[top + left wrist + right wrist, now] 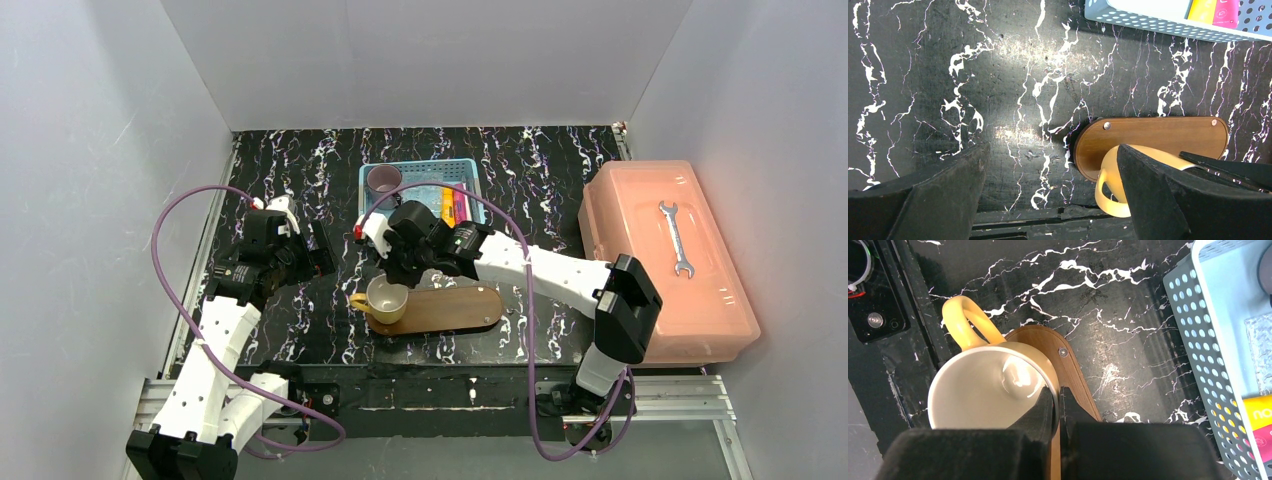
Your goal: Prepare toiletry sets of a toothbrush and toothpaste on the tray
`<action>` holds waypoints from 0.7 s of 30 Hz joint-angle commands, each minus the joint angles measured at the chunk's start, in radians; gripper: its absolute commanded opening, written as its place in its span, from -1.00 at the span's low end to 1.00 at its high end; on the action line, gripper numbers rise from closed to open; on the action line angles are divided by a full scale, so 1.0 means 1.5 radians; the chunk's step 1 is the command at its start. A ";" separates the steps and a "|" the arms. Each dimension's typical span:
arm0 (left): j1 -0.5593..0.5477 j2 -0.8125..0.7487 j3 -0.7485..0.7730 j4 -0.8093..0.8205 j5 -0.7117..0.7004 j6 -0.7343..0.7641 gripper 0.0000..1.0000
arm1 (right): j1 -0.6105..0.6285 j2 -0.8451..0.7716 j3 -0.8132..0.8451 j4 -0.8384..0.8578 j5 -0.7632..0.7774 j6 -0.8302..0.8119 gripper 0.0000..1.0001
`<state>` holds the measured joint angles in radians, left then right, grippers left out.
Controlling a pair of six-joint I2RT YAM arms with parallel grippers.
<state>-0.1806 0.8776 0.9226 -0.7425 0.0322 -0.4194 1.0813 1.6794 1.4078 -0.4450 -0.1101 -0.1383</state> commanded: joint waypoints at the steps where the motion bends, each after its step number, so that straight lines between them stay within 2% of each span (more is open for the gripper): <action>1: 0.000 -0.001 -0.001 -0.017 -0.010 0.001 0.96 | 0.005 -0.013 0.011 0.076 -0.020 0.003 -0.97; 21: -0.001 -0.006 -0.001 -0.017 -0.010 0.002 0.96 | 0.015 0.023 0.019 0.084 -0.001 0.005 -0.97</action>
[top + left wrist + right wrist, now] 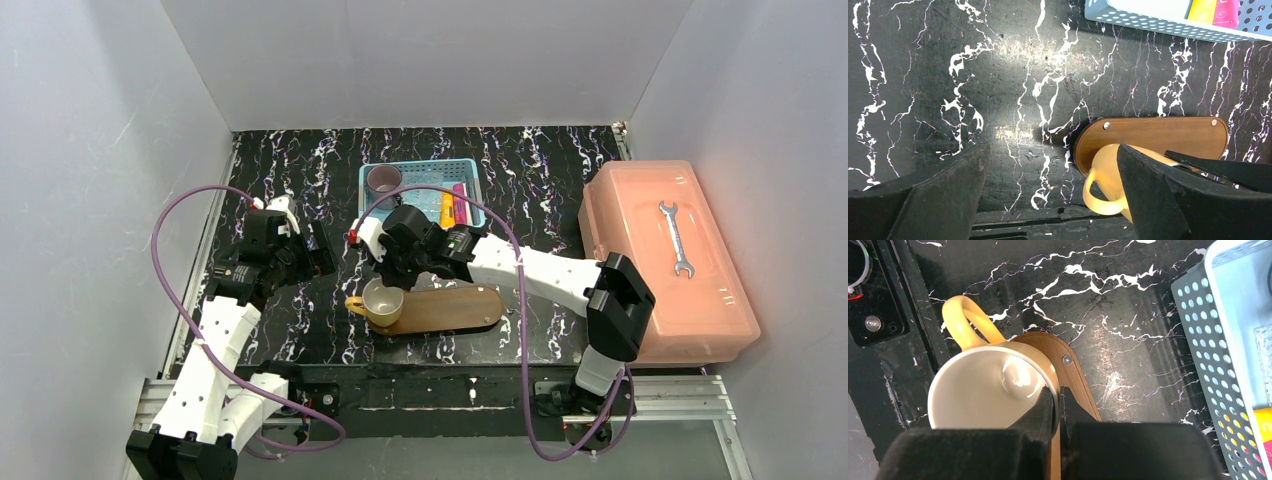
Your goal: Prepare toiletry sets of a toothbrush and toothpaste on the tray
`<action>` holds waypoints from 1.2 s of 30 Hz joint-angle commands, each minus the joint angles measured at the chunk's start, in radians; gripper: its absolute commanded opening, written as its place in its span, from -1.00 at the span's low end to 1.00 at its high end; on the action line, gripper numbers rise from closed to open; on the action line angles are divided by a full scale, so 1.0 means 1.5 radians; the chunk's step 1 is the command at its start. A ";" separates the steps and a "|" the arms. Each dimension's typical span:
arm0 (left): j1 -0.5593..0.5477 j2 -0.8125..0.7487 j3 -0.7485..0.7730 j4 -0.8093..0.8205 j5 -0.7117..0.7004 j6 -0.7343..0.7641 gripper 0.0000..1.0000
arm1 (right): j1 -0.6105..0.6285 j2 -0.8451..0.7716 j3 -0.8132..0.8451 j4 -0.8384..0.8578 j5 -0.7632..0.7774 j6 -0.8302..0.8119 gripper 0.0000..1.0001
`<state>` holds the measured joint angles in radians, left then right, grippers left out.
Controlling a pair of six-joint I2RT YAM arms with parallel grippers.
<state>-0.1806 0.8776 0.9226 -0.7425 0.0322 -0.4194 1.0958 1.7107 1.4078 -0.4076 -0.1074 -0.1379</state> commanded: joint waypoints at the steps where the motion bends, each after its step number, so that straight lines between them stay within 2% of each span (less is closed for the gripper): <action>1: -0.001 -0.006 0.000 -0.017 -0.010 0.002 0.96 | 0.007 0.004 0.019 0.060 0.000 0.004 -0.97; 25: 0.000 -0.007 0.000 -0.017 -0.008 0.002 0.96 | 0.008 0.028 0.020 0.074 0.020 0.009 -0.96; 31: -0.001 -0.006 0.000 -0.017 -0.007 0.002 0.96 | 0.008 0.017 0.039 0.055 0.026 0.013 -0.25; 33: 0.000 -0.008 0.000 -0.017 -0.005 0.002 0.95 | 0.008 0.012 0.061 0.033 0.033 0.014 -0.14; 36: -0.001 -0.009 0.000 -0.017 -0.004 0.002 0.96 | 0.008 0.009 0.097 0.008 0.060 0.015 -0.09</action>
<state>-0.1806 0.8772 0.9226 -0.7425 0.0330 -0.4194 1.1011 1.7611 1.4563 -0.3733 -0.0616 -0.1200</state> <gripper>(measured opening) 0.978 0.440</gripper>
